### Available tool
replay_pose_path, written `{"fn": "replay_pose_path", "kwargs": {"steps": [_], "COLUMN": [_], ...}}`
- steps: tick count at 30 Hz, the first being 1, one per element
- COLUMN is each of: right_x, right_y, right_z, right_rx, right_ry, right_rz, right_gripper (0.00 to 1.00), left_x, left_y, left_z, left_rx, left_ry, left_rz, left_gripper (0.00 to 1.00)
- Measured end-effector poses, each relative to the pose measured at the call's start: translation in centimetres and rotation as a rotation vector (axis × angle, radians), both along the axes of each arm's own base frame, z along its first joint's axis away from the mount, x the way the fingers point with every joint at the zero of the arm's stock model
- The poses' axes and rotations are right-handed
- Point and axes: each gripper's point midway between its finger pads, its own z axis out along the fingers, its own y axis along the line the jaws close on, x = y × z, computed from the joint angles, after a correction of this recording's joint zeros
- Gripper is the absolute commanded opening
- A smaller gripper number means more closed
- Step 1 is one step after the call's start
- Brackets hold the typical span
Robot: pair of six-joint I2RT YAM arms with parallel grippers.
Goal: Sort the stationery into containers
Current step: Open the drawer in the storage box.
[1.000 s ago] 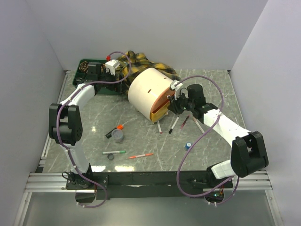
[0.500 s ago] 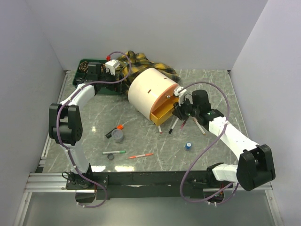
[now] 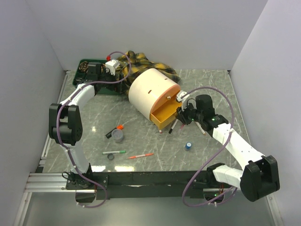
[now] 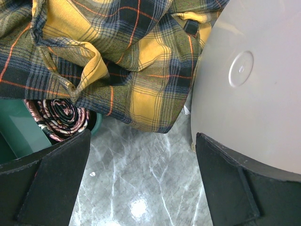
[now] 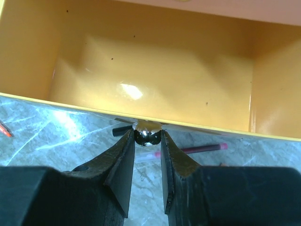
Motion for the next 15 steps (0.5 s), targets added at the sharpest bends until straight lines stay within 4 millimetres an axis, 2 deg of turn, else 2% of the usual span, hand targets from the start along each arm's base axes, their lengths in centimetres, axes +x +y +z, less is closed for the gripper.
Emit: {"fn": "replay_pose_path", "kwargs": {"steps": [15], "right_x": [-0.18], "right_y": [-0.41], "right_z": [-0.22], "right_rx": [-0.006], "right_ry": [-0.005], "right_rz": [-0.004], "right_gripper": [0.07], "left_x": [0.38], "left_y": [0.49], "left_z": [-0.17], "left_rx": [0.022], "left_ry": [-0.01], "left_rz": [0.025], "left_gripper": [0.99]}}
